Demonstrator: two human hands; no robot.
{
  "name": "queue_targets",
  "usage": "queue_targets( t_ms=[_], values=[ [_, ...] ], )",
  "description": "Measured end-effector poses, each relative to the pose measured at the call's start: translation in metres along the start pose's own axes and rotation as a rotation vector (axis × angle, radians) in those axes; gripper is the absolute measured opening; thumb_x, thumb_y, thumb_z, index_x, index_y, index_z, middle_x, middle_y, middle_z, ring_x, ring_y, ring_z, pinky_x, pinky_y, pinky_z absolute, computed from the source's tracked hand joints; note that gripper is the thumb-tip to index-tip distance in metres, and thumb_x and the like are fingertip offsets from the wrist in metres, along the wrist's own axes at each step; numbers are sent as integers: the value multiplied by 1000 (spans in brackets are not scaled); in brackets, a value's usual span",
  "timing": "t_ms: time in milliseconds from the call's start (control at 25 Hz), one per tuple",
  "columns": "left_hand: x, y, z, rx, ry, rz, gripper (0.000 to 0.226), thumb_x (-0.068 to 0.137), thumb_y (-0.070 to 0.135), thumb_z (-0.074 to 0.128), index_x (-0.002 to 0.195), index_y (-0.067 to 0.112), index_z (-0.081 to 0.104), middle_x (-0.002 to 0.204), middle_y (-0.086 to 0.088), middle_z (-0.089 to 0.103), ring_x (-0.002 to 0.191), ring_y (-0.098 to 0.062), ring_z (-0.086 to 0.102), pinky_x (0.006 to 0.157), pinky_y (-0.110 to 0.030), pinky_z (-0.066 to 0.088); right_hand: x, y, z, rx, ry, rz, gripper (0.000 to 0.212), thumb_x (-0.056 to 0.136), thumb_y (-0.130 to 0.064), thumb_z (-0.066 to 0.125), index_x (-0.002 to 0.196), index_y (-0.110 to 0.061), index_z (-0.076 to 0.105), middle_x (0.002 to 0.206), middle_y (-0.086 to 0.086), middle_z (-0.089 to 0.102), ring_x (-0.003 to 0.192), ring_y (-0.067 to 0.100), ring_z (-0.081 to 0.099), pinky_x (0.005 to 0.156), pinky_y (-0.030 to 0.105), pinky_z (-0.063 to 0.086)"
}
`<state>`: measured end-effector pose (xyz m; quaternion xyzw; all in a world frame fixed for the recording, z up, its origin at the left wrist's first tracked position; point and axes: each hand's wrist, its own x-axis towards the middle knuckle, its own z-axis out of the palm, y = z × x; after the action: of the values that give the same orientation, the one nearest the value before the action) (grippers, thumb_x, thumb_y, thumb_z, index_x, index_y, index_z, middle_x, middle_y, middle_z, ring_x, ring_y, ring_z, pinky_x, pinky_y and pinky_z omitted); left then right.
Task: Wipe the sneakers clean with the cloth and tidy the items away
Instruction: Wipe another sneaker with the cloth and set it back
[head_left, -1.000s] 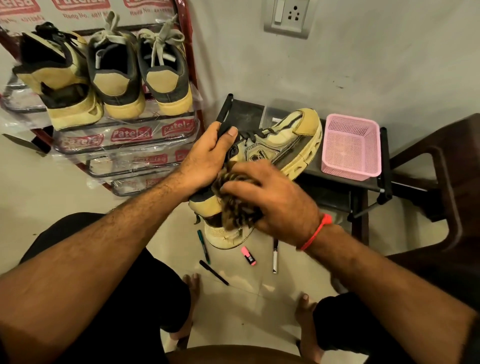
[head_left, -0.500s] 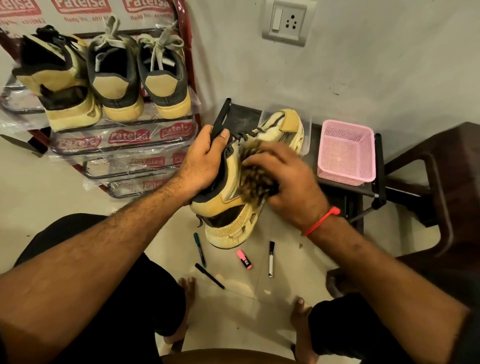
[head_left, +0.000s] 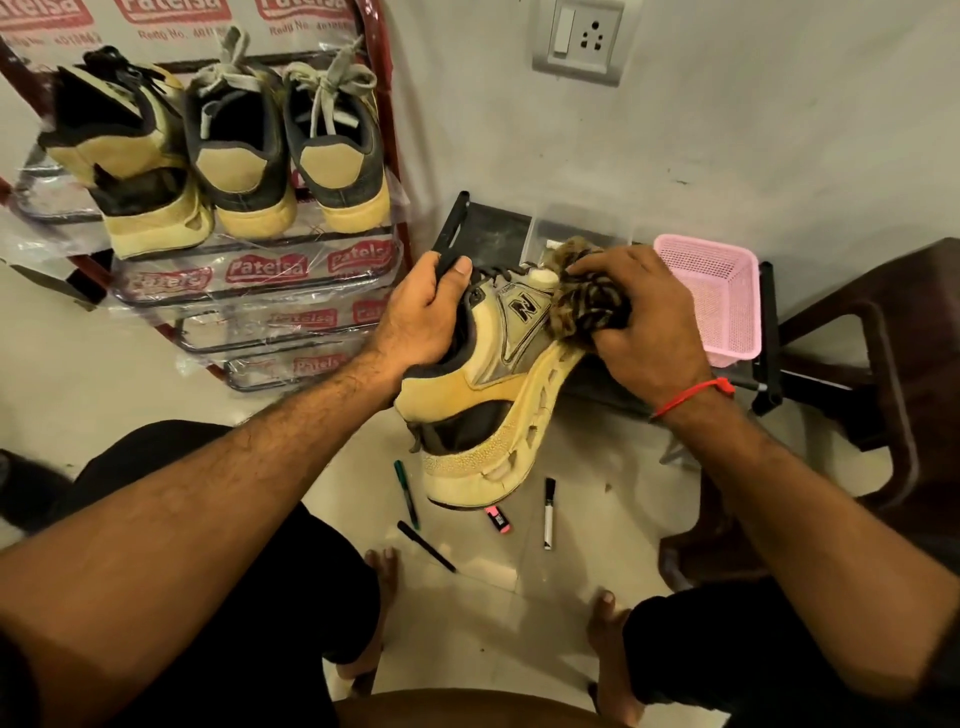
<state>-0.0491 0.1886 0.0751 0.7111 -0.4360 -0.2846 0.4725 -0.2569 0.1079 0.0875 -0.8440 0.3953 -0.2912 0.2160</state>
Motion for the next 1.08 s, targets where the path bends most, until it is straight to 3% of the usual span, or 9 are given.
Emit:
queue_targets(
  t_ms=[160,320,480,560,720,800,880,960,1080],
  values=[
    [8,-3,-9,119,91,-82,35,109,33,41,122,4,55,102,-7,57,95,-20,52,70,-26,33,-37,-56,15,173,-217,-272,40,75,-16,75,114,-15,67,121,3,60,118,16,54,102,29,48],
    [8,-4,-15,196,80,-179,38,108,38,40,125,8,55,107,-6,57,101,-22,53,80,-30,38,-53,-81,17,125,-337,-563,42,75,-16,79,116,-16,68,122,7,59,117,21,53,100,32,46],
    [9,-2,-8,160,6,-239,36,107,39,42,118,8,57,108,-10,61,103,-26,57,75,-29,36,-22,-38,9,76,-256,-228,49,72,-5,77,117,-18,66,121,5,58,117,21,51,100,43,50],
    [11,-1,-6,136,-3,-251,35,107,38,43,116,8,59,109,-13,63,101,-27,59,74,-29,37,-20,-24,9,100,-227,-81,50,73,0,75,119,-19,65,120,4,59,117,17,53,102,40,50],
    [12,-1,-15,69,56,-281,35,106,40,45,118,11,61,112,-13,67,105,-28,64,86,-41,53,-34,-42,17,218,-253,-142,47,80,-16,73,126,-18,62,125,1,55,119,9,50,103,9,38],
    [6,-1,-20,-44,63,-326,37,103,45,48,115,13,62,109,-12,70,104,-30,67,91,-48,56,-34,-48,19,266,-227,-147,46,83,-29,67,127,-21,59,128,1,55,122,8,48,104,10,37],
    [-2,4,-23,-153,-14,-348,47,98,54,56,114,10,62,103,-11,72,95,-30,70,77,-48,60,-31,-46,20,342,-174,-90,45,83,-23,67,128,-19,60,128,2,56,124,11,50,107,23,42],
    [-12,17,-23,-189,-62,-342,53,91,60,63,114,13,56,96,-3,68,83,-21,67,55,-37,57,-26,-39,18,447,-103,-12,46,81,-7,66,126,-15,61,127,2,59,123,13,54,106,36,46],
    [-24,34,-17,-239,-150,-223,46,95,56,58,119,19,48,101,0,61,80,-19,67,52,-37,58,-21,-34,13,576,47,135,45,80,8,59,120,-13,64,121,-4,64,117,9,59,99,32,51]
  ],
)
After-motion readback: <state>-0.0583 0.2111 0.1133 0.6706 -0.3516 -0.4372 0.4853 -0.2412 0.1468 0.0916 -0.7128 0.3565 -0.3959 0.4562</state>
